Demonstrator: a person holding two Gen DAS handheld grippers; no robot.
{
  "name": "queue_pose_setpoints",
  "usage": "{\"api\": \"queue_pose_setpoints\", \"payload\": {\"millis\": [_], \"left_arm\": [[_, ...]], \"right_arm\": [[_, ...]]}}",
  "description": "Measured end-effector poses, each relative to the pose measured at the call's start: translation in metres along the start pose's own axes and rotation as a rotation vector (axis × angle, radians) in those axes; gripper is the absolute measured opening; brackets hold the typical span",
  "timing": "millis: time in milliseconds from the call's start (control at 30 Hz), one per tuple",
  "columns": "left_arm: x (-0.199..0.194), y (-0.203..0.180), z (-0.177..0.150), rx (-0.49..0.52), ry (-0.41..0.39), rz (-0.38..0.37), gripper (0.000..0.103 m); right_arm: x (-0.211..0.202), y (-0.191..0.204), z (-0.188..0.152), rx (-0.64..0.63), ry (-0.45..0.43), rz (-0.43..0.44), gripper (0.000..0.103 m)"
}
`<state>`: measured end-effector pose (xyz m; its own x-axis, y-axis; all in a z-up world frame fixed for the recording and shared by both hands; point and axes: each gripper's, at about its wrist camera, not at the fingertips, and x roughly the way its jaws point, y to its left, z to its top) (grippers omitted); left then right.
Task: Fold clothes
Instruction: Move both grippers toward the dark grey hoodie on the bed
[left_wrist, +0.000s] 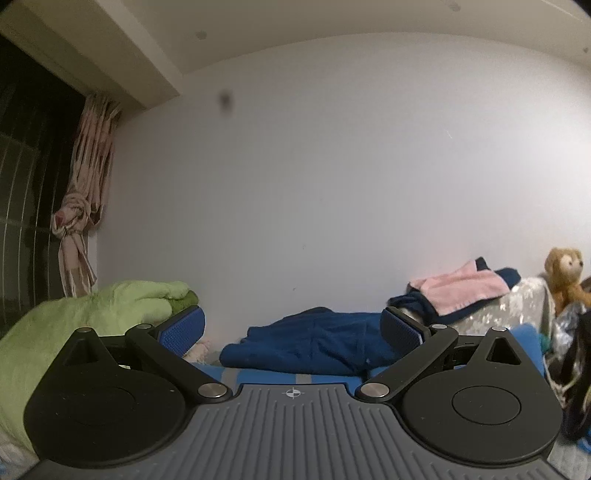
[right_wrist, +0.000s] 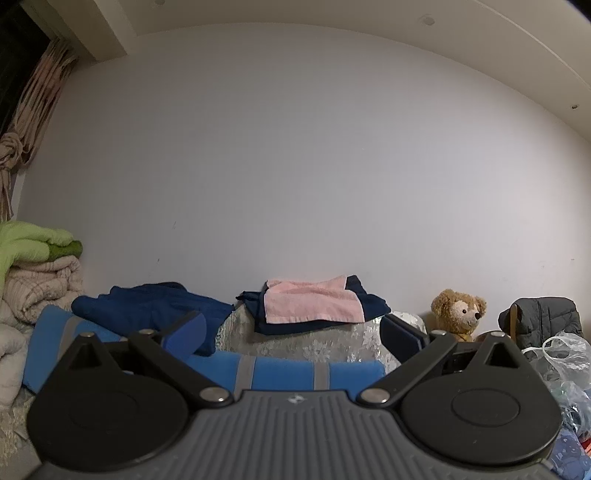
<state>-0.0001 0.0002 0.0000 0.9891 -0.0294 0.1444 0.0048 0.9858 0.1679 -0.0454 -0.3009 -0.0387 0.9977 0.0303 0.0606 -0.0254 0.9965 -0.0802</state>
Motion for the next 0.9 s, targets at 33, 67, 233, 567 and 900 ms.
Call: {"api": "queue_pose_setpoints", "payload": {"millis": [33, 67, 233, 567, 900], "left_arm": [[0.000, 0.000, 0.000, 0.000, 0.003, -0.009, 0.103], [-0.001, 0.001, 0.000, 0.001, 0.008, -0.017, 0.103], [0.001, 0.017, -0.006, -0.071, 0.061, -0.037, 0.103], [0.021, 0.036, -0.066, -0.013, 0.290, -0.071, 0.103], [0.027, 0.042, -0.128, 0.110, 0.531, -0.096, 0.103]], "right_arm": [[0.000, -0.002, 0.001, -0.003, -0.002, 0.003, 0.103], [0.000, -0.004, 0.001, -0.005, -0.004, 0.007, 0.103], [0.000, -0.013, -0.001, -0.053, 0.006, 0.018, 0.103], [0.012, -0.071, -0.052, -0.072, 0.224, 0.094, 0.103], [0.018, -0.086, -0.122, -0.074, 0.407, 0.124, 0.103]]}}
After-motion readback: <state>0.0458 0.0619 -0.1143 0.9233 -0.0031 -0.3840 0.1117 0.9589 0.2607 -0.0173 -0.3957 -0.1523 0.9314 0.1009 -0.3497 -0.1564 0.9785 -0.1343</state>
